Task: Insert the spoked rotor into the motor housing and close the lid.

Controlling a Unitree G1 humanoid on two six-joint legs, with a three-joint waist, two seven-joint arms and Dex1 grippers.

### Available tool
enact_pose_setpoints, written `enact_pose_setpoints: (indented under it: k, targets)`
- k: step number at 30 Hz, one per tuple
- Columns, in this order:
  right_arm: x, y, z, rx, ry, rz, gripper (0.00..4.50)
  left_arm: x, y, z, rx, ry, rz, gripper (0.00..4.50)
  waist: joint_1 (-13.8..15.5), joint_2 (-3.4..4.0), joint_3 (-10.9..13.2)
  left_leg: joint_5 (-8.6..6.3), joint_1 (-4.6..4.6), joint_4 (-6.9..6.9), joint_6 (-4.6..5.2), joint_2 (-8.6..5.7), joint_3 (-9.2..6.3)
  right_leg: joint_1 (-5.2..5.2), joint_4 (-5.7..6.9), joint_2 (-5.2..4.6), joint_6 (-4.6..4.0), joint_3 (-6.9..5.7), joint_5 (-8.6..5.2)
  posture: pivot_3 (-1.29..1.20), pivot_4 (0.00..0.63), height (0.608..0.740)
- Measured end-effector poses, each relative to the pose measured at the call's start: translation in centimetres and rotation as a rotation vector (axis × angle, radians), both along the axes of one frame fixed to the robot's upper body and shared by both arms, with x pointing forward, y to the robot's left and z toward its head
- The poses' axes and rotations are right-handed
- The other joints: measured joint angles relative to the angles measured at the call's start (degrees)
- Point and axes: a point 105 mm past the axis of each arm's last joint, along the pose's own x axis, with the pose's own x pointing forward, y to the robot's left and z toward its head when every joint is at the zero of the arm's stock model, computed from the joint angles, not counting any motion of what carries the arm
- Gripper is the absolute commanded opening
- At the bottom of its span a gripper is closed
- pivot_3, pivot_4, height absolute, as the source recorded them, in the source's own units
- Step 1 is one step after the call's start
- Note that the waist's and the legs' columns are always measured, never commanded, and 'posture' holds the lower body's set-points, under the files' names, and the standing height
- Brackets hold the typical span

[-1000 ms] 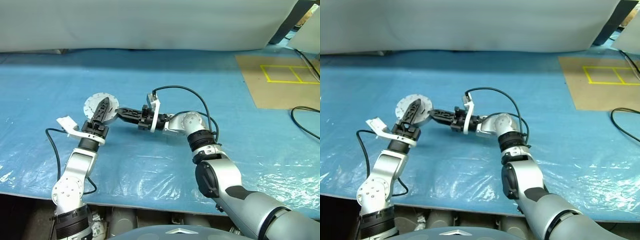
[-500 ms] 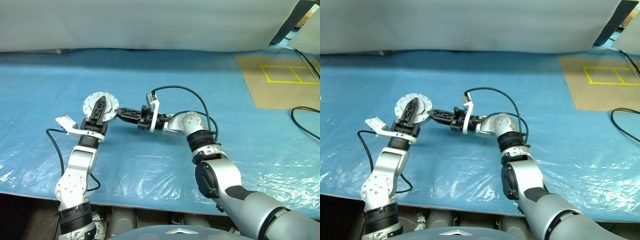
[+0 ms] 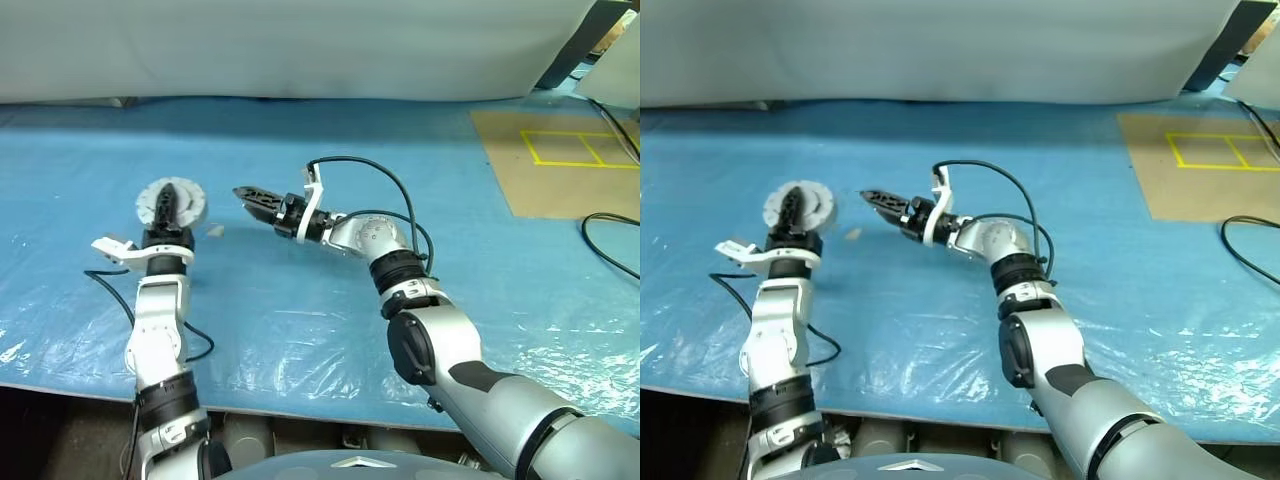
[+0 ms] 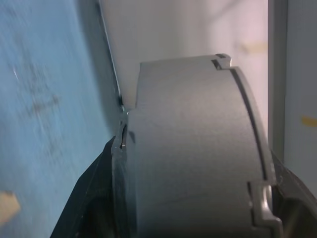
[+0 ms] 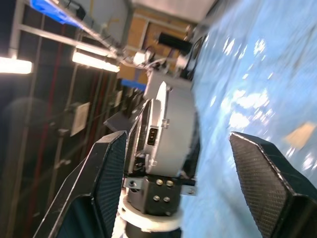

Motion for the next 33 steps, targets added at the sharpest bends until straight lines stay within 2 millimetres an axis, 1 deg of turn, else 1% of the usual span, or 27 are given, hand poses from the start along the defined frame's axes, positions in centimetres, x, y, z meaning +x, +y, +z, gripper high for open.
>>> enact_pose_setpoints:
  k: [2, 5, 7, 8, 9, 11, 13, 15, 20, 21, 23, 25, 27, 29, 33]
  targets:
    - [0.3, 0.0, 0.4, 0.000, -0.026, -0.022, 3.46, 1.1, 1.6, -1.2, 0.028, 0.045, 0.054, 2.61, -0.02, -0.02, 0.01, 0.01, 0.00, 0.03, 0.01, 0.00, -0.01, -0.01, 0.01, 0.00, 0.01, 0.00, 0.00, 0.00, 0.150, 0.740]
    - [0.5, 0.2, 1.2, -0.001, -0.062, -0.024, 3.46, 3.0, 3.3, -4.0, 0.076, 0.152, 0.105, 2.61, 0.11, -0.08, 0.05, 0.03, -0.02, 0.05, 0.04, -0.03, -0.11, -0.02, 0.04, 0.04, 0.02, -0.03, 0.01, 0.00, 0.150, 0.740]
    - [0.3, 0.4, 1.8, -0.001, -0.091, -0.014, 3.46, 4.1, 4.4, -5.8, 0.113, 0.227, 0.131, 2.61, 0.18, -0.26, 0.14, 0.11, -0.04, 0.07, 0.17, -0.03, -0.30, -0.03, 0.05, 0.03, 0.03, -0.04, 0.02, 0.00, 0.150, 0.740]
    - [0.3, 0.4, 1.9, 0.001, -0.096, -0.013, 3.46, 4.5, 4.6, -5.7, 0.128, 0.218, 0.135, 2.61, 0.27, -0.30, 0.15, 0.10, -0.03, 0.07, 0.17, -0.03, -0.47, -0.02, 0.06, 0.01, 0.03, -0.05, 0.02, 0.00, 0.150, 0.740]
    - [0.2, 0.4, 2.2, 0.002, -0.110, -0.007, 3.46, 5.5, 4.9, -5.4, 0.143, 0.222, 0.138, 2.61, 0.46, -0.29, 0.15, 0.06, -0.03, 0.08, 0.10, -0.05, -0.53, -0.02, 0.11, 0.02, 0.03, -0.06, 0.02, 0.00, 0.150, 0.740]
    - [-0.2, 0.6, 2.9, 0.002, -0.139, 0.013, 3.46, 6.4, 5.8, -5.2, 0.168, 0.250, 0.152, 2.61, 0.55, -0.30, 0.15, 0.02, -0.02, 0.12, 0.02, -0.06, -0.60, -0.01, 0.12, 0.01, 0.07, -0.07, 0.04, 0.00, 0.150, 0.740]
    - [-0.4, 0.6, 3.8, 0.011, -0.170, 0.023, 3.46, 6.7, 6.5, -5.3, 0.183, 0.265, 0.165, 2.61, 0.47, -0.30, 0.15, 0.02, -0.03, 0.10, 0.01, -0.05, -0.61, 0.00, 0.09, -0.04, 0.10, -0.05, 0.06, 0.00, 0.150, 0.740]
    - [-0.5, 0.6, 4.3, 0.015, -0.188, 0.024, 3.46, 7.0, 6.6, -5.2, 0.194, 0.277, 0.167, 2.61, 0.64, -0.30, 0.15, 0.01, -0.04, 0.08, 0.01, -0.05, -0.62, 0.00, 0.10, -0.05, 0.09, -0.07, 0.06, 0.00, 0.150, 0.740]
    - [-0.4, 0.6, 4.4, 0.000, -0.196, 0.010, 3.46, 7.2, 6.9, -5.4, 0.218, 0.317, 0.175, 2.61, 0.52, -0.30, 0.15, 0.01, 0.00, 0.10, 0.00, -0.02, -0.64, 0.00, 0.18, -0.05, 0.09, -0.08, 0.06, 0.00, 0.150, 0.740]
    - [-0.4, 0.5, 4.5, -0.002, -0.198, 0.006, 3.50, 7.2, 7.0, -5.4, 0.226, 0.322, 0.176, 3.23, 0.46, -0.30, 0.15, 0.01, 0.01, 0.10, 0.00, -0.01, -0.64, 0.02, 0.18, -0.05, 0.09, -0.08, 0.06, 0.00, 0.150, 0.740]
    - [-0.4, 0.5, 4.7, -0.001, -0.204, 0.001, 3.50, 7.3, 7.0, -5.2, 0.244, 0.319, 0.177, 3.75, 0.39, -0.25, 0.13, 0.01, 0.09, 0.10, 0.00, -0.01, -0.64, 0.08, 0.20, -0.05, 0.09, -0.07, 0.06, 0.00, 0.150, 0.740]
    - [-0.3, 0.4, 4.8, -0.002, -0.208, -0.003, 3.50, 7.2, 7.2, -5.0, 0.251, 0.308, 0.185, 4.44, 0.22, -0.19, 0.11, 0.01, 0.23, 0.08, -0.01, 0.00, -0.63, 0.20, 0.20, -0.05, 0.09, -0.06, 0.06, 0.00, 0.150, 0.740]
    - [-0.2, 0.4, 4.8, -0.005, -0.207, -0.010, 3.50, 7.0, 7.6, -4.9, 0.245, 0.297, 0.206, 4.47, -0.11, -0.16, 0.11, 0.01, 0.42, 0.05, -0.01, 0.00, -0.60, 0.34, 0.19, -0.06, 0.08, -0.01, 0.06, 0.00, 0.150, 0.740]
    - [-0.2, 0.4, 4.8, -0.003, -0.210, -0.015, 3.50, 6.3, 8.4, -5.2, 0.248, 0.300, 0.240, 4.47, -0.54, -0.16, 0.11, 0.00, 0.59, -0.05, -0.02, -0.01, -0.55, 0.41, 0.17, -0.05, 0.07, 0.10, 0.06, 0.00, 0.150, 0.740]
    - [0.0, 0.2, 4.8, -0.002, -0.218, -0.029, 3.50, 4.0, 10.5, -5.7, 0.311, 0.289, 0.365, 4.47, -1.54, -0.16, 0.11, 0.00, 0.60, -0.19, -0.02, -0.01, -0.51, 0.38, 0.07, -0.04, 0.05, 0.15, 0.06, 0.00, 0.150, 0.740]
